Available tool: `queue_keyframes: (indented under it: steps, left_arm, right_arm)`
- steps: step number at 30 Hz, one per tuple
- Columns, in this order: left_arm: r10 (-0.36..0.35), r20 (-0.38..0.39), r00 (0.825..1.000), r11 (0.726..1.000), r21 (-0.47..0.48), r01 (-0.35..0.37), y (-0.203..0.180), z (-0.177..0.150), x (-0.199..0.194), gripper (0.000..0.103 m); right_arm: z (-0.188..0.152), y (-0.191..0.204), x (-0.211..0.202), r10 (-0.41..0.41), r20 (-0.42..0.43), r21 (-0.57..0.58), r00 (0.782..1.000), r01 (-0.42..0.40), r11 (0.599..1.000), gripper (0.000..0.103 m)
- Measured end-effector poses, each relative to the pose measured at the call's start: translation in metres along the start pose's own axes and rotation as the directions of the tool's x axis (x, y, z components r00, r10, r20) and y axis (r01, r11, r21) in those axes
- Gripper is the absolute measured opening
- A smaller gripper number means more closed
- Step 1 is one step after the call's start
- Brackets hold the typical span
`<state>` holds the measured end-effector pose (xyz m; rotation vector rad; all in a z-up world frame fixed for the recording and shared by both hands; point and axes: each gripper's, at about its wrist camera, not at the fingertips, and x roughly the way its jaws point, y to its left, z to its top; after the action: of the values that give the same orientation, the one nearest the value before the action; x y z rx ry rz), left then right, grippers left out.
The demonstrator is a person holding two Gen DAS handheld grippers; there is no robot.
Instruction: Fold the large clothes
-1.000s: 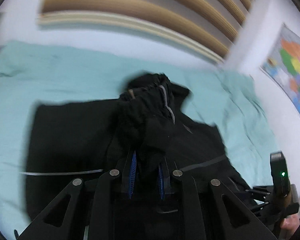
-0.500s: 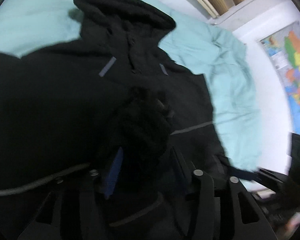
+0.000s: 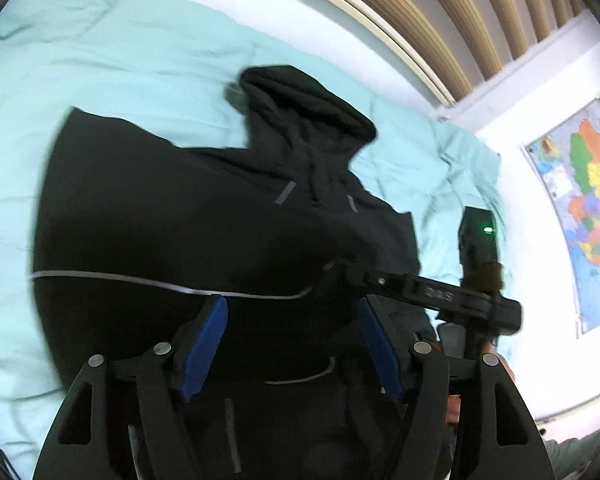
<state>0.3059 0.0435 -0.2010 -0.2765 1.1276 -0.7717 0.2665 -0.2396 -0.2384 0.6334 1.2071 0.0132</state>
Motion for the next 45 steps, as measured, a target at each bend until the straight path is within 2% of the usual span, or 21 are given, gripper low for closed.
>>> queue_keyframes:
  steps: [3,5,8,11,13,15,17,19,20,23,25,27,29,31,35,37,39,41,42,45]
  left_arm:
    - [0.04,0.017,0.999,0.999,-0.018,-0.04,0.01,-0.001,-0.006,0.07]
    - [0.082,0.026,0.996,0.996,-0.023,-0.081,0.014,0.0,-0.009,0.07]
    - [0.138,0.046,0.989,0.99,-0.015,-0.138,0.017,0.006,-0.011,0.07]
    - [0.153,0.071,0.986,0.988,0.011,-0.154,0.014,0.012,-0.014,0.07]
    - [0.162,0.076,0.984,0.986,0.034,-0.165,0.01,0.016,-0.013,0.07]
    - [0.156,0.071,0.985,0.986,0.053,-0.16,0.003,0.02,-0.007,0.07]
    - [0.152,0.055,0.987,0.985,0.068,-0.156,-0.002,0.021,0.0,0.07]
    - [0.159,0.028,0.987,0.983,0.092,-0.161,-0.009,0.022,0.021,0.07]
    - [0.163,0.011,0.987,0.981,0.101,-0.163,-0.012,0.023,0.031,0.07]
    - [0.202,-0.078,0.976,0.972,0.142,-0.19,-0.016,0.02,0.08,0.07]
    - [0.299,-0.125,0.946,0.945,0.174,-0.276,-0.009,0.015,0.114,0.07]
    - [0.341,-0.139,0.93,0.93,0.191,-0.313,-0.002,0.012,0.13,0.07]
    - [0.35,-0.142,0.926,0.927,0.193,-0.321,0.0,0.012,0.133,0.07]
    - [0.347,-0.147,0.926,0.929,0.188,-0.318,0.001,0.014,0.132,0.07]
    - [0.363,-0.146,0.92,0.921,0.208,-0.33,-0.005,0.014,0.132,0.07]
    - [0.349,-0.125,0.929,0.926,0.198,-0.321,-0.01,0.017,0.118,0.07]
    - [0.306,-0.094,0.947,0.941,0.181,-0.286,-0.019,0.02,0.1,0.07]
    - [0.261,-0.048,0.964,0.953,0.17,-0.249,-0.03,0.024,0.081,0.07]
    - [0.249,-0.031,0.968,0.956,0.168,-0.241,-0.034,0.026,0.076,0.07]
    - [0.221,-0.003,0.975,0.963,0.162,-0.218,-0.04,0.031,0.071,0.07]
  right_arm:
    - [0.004,-0.006,0.023,0.048,-0.036,0.048,0.998,-0.046,0.998,0.076]
    - [0.003,-0.005,0.03,0.124,-0.038,0.069,0.991,-0.122,0.99,0.051]
    - [0.001,0.008,0.016,0.105,-0.005,-0.001,0.994,-0.105,0.994,0.036]
    - [0.002,0.016,-0.026,0.059,0.094,-0.072,0.994,-0.052,0.996,0.033]
    - [0.004,0.012,-0.058,0.02,0.17,-0.09,0.985,-0.005,0.996,0.033]
    - [0.006,-0.001,-0.096,-0.053,0.263,-0.083,0.963,0.077,0.994,0.033]
    - [0.011,-0.024,-0.132,-0.152,0.344,-0.042,0.927,0.177,0.983,0.033]
    - [0.015,-0.046,-0.149,-0.228,0.372,-0.004,0.9,0.247,0.969,0.033]
    - [0.018,-0.06,-0.152,-0.251,0.368,0.015,0.895,0.264,0.964,0.033]
    - [0.027,-0.092,-0.127,-0.293,0.304,0.026,0.907,0.299,0.954,0.033]
    - [0.029,-0.104,-0.096,-0.338,0.259,0.002,0.905,0.349,0.937,0.033]
    - [0.025,-0.123,-0.063,-0.37,0.187,0.005,0.91,0.375,0.927,0.033]
    - [0.016,-0.145,-0.035,-0.365,0.128,0.037,0.922,0.363,0.931,0.033]
    - [0.009,-0.161,-0.018,-0.344,0.103,0.065,0.933,0.339,0.939,0.033]
    - [0.007,-0.167,-0.017,-0.31,0.093,0.061,0.946,0.305,0.95,0.035]
    - [0.008,-0.163,-0.027,-0.31,0.077,0.044,0.948,0.308,0.951,0.04]
    - [0.007,-0.158,-0.048,-0.309,0.092,0.044,0.947,0.306,0.951,0.049]
    - [0.005,-0.148,-0.078,-0.291,0.151,0.048,0.945,0.287,0.957,0.067]
    - [0.002,-0.14,-0.097,-0.267,0.204,0.047,0.942,0.262,0.964,0.072]
    - [0.0,-0.118,-0.112,-0.213,0.272,0.008,0.938,0.219,0.976,0.074]
